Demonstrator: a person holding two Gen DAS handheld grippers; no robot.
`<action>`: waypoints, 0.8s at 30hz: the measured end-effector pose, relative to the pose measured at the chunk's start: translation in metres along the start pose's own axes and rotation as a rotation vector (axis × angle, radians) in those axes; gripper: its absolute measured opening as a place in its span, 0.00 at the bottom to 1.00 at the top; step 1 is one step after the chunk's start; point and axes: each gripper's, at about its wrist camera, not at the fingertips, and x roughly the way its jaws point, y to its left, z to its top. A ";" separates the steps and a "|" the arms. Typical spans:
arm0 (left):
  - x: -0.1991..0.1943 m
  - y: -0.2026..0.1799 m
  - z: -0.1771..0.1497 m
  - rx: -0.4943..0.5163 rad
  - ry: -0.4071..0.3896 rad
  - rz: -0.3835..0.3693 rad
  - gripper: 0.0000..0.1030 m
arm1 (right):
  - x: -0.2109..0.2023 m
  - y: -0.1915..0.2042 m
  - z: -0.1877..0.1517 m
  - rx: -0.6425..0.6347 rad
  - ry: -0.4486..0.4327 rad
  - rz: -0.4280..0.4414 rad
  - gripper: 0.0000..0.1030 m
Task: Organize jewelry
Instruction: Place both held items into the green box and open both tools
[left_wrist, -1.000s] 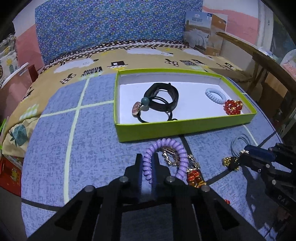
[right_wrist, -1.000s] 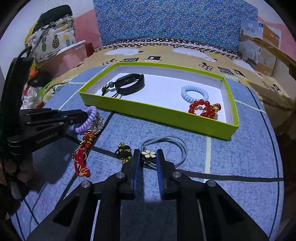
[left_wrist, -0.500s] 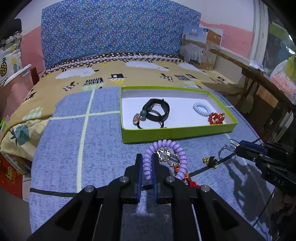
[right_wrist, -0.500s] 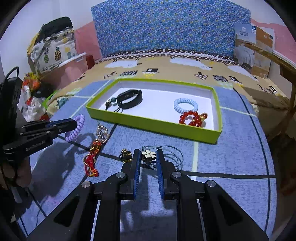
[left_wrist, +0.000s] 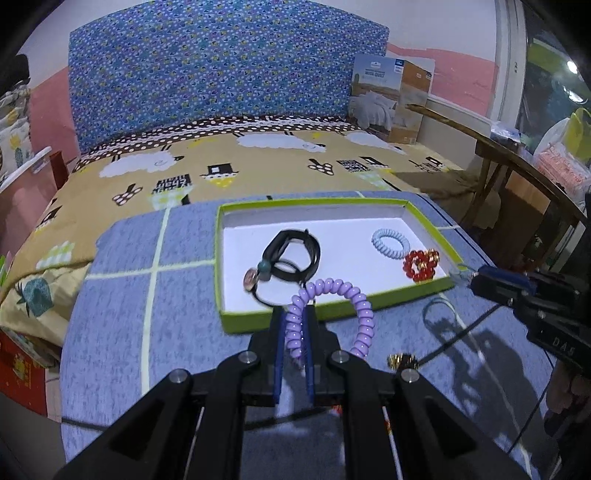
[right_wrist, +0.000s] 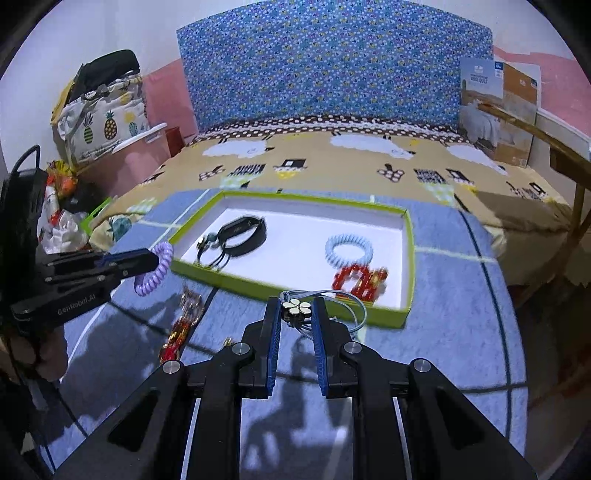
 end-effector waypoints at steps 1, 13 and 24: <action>0.003 -0.002 0.004 0.004 -0.001 0.000 0.09 | 0.001 -0.003 0.005 0.003 -0.004 -0.003 0.16; 0.047 -0.026 0.042 0.059 0.004 -0.006 0.09 | 0.050 -0.045 0.063 0.046 -0.018 -0.006 0.16; 0.099 -0.035 0.044 0.068 0.083 -0.014 0.09 | 0.114 -0.076 0.066 0.080 0.062 -0.036 0.16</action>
